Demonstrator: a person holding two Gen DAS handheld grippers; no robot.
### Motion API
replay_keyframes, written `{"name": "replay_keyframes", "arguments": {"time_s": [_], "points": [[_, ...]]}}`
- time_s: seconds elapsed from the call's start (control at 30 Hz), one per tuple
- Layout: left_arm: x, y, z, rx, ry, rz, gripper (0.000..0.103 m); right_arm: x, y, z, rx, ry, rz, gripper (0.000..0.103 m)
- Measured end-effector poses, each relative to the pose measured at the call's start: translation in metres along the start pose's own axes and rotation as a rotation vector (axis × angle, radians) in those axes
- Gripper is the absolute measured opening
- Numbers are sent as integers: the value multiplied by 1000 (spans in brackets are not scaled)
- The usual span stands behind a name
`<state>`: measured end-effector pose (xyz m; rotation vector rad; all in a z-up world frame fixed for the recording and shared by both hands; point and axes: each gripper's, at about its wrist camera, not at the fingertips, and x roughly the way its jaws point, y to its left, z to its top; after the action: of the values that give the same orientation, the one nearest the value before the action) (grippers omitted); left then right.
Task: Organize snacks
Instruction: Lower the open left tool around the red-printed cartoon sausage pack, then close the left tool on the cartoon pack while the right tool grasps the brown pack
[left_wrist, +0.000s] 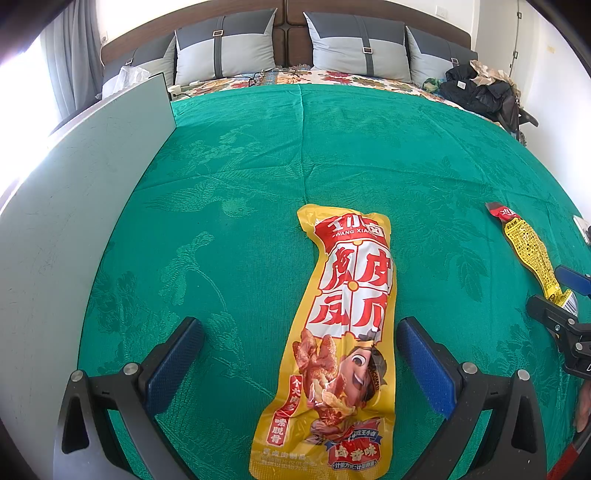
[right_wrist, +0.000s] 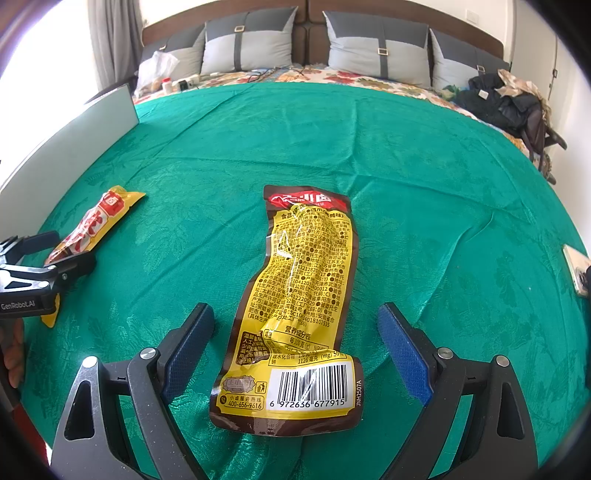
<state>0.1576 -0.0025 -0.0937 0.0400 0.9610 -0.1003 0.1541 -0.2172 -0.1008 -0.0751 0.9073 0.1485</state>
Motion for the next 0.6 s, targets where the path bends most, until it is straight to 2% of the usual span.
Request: {"name": "replay_keyframes", "arguments": {"time_s": [0.3,0.37,0.43,0.5,0.53,0.6], "points": [[-1,0,0,4,5,-5,103,0,0,1,-7,10,4,93],[1,0,5,44,56,-30,103,5,-2,11,-30,106,34,94],[6,-1,18,92,171,-57,103,16,-2,32,-71,283,61,94],[12,-3,29,118,257,-74,102,29,-6,50,-46,444,71,92],[13,-4,32,122,273,-79,102,34,-10,59,-7,483,66,90],[18,-7,36,127,300,-66,102,39,-14,74,62,476,57,90]]}}
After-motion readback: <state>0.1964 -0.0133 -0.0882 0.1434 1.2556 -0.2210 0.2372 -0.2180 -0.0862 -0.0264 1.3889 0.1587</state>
